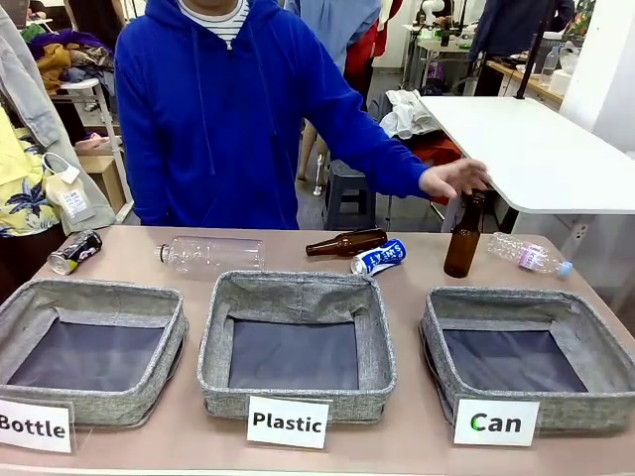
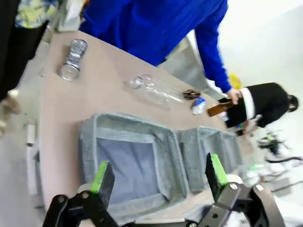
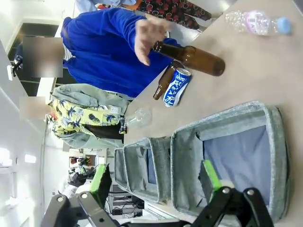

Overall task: Sort the can waste into the basket.
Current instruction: Pick up the can waste from the table and place it in the right Fabric basket.

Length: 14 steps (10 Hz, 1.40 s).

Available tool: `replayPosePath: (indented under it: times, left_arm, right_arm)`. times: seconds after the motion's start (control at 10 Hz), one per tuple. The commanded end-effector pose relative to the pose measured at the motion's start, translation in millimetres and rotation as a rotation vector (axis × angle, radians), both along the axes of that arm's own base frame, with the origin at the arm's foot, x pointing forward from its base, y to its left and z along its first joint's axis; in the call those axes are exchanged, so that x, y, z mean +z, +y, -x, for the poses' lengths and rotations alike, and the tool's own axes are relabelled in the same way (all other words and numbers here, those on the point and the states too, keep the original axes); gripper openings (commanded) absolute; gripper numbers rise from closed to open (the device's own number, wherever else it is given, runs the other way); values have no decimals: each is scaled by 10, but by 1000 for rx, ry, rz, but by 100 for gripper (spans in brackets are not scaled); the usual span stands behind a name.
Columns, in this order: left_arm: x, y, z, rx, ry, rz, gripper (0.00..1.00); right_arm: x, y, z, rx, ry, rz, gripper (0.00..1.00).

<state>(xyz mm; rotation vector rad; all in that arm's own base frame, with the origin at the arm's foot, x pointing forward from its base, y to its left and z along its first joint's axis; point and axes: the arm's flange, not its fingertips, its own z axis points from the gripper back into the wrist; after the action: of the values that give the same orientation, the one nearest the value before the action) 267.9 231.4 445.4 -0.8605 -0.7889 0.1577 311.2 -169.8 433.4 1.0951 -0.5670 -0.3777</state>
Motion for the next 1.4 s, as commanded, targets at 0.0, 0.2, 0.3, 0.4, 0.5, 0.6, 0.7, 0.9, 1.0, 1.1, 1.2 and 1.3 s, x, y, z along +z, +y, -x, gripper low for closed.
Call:
replayPosePath:
  times: [0.0, 0.2, 0.3, 0.4, 0.5, 0.6, 0.7, 0.9, 1.0, 1.1, 1.2, 1.3]
  left_arm:
    - [308, -342, -252, 63, -9, -268, 100]
    - [624, -723, -789, -50, -17, -516, 100]
    - [706, -912, -1061, -96, -5, -616, 100]
    - [750, -1102, -1328, -171, -4, -714, 100]
    - [732, -1272, -1638, -250, 30, -853, 100]
    - [652, -1364, -1911, -314, 62, -985, 100]
    - [551, -1437, -2112, -393, 81, -1063, 100]
    - [372, -1482, -2394, -517, 198, -1160, 100]
    - [315, -1481, -2477, -531, 236, -1116, 100]
    - [381, -1455, -2426, -492, 336, -1030, 100]
    - [175, -1492, -2419, -515, 196, -1145, 100]
    - [175, -1492, -2419, -515, 196, -1145, 100]
  right_arm:
    - [-11, -11, -38, -1, -41, -2, 100]
    - [-11, -11, -38, -1, -41, -2, 100]
    - [-11, -11, -38, -1, -41, -2, 100]
    - [-11, -11, -38, -1, -41, -2, 100]
    - [-11, -11, -38, -1, -41, -2, 100]
    - [-11, -11, -38, -1, -41, -2, 100]
    - [-11, -11, -38, -1, -41, -2, 100]
    - [-11, -11, -38, -1, -41, -2, 100]
    - [-11, -11, -38, -1, -41, -2, 100]
    - [-11, -11, -38, -1, -41, -2, 100]
    - [-11, -11, -38, -1, -41, -2, 100]
    - [-11, -11, -38, -1, -41, -2, 100]
